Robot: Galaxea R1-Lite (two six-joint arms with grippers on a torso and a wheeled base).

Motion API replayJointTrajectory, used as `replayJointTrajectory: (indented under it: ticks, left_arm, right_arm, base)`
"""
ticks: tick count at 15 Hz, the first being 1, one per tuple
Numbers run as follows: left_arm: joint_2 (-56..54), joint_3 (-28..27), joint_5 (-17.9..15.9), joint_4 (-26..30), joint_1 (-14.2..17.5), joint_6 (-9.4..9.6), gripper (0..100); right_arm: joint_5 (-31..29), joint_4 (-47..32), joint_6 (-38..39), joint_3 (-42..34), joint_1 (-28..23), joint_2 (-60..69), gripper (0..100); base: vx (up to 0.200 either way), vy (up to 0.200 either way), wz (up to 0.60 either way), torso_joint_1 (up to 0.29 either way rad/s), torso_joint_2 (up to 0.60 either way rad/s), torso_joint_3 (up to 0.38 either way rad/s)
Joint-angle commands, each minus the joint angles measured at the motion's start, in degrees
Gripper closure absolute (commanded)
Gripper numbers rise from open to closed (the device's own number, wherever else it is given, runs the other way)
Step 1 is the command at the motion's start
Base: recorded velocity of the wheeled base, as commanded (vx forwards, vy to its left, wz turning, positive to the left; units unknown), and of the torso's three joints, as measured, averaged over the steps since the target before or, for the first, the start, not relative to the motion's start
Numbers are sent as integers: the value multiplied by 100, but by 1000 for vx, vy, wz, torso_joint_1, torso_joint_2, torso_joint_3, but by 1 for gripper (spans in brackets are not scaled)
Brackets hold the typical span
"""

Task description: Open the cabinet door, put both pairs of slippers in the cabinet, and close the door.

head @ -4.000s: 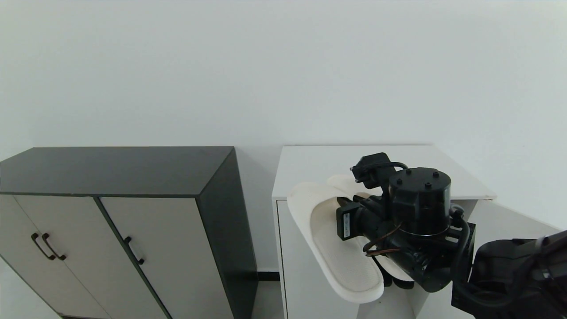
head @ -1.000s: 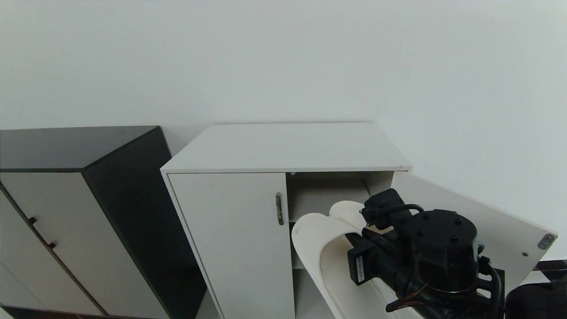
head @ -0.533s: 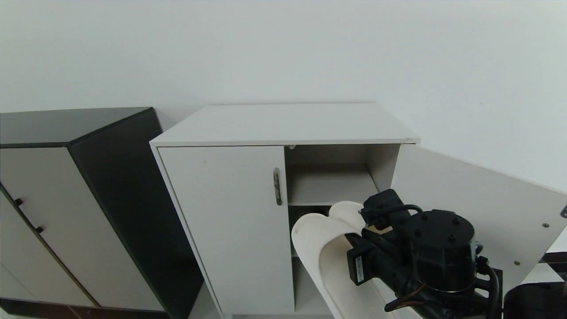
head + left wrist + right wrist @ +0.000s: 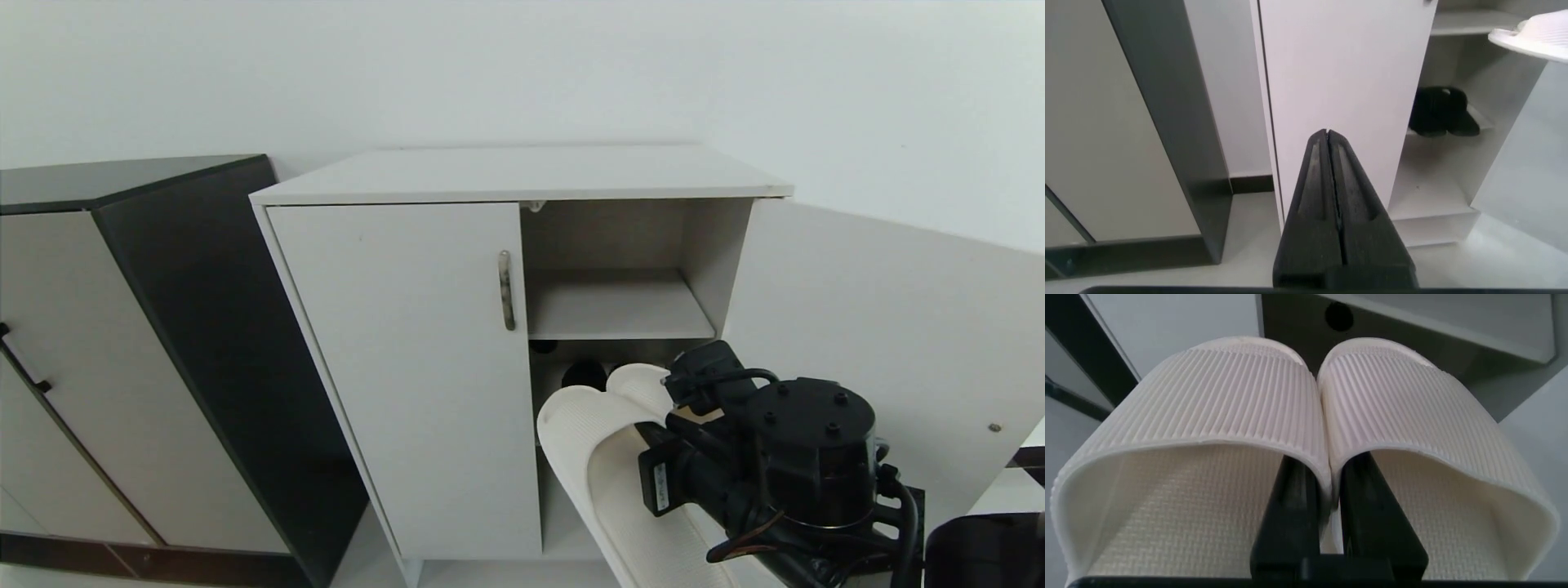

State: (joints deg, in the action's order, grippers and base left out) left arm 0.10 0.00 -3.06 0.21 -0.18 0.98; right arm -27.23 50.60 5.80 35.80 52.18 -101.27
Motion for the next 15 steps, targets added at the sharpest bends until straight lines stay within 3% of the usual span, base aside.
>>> replayJointTrajectory:
  ticks: [1, 3, 9, 11, 14, 15]
  left_arm:
    - [-1, 0, -2, -3, 1, -1, 100]
    - [-1, 0, 7, 6, 1, -1, 100]
    - [-1, 0, 60, -3, 1, -18, 100]
    - [-1, 0, 69, -3, 1, -10, 100]
    - [-1, 0, 69, -3, 1, -10, 100]
    - [-1, 0, 69, -3, 1, -10, 100]
  right_arm:
    - [-1, 2, 0, 6, 12, -16, 100]
    - [-1, 2, -9, 6, 12, -16, 100]
    - [-28, 2, -44, 6, 3, -77, 100]
    - [-476, 29, -176, 120, 3, -236, 100]
    - [-994, -253, -211, 823, 3, -394, 100]
    - [-1012, -754, -141, 1175, -41, -385, 100]
  base:
    - [0, 0, 0, -36, 437, 373]
    - [0, 0, 0, -20, 351, 293]
    - [0, 0, 0, 0, 0, 0]
    - [0, 0, 0, -32, 112, 102]
    - [0, 0, 0, -2, 65, 49]
    - [0, 0, 0, 0, 0, 0]
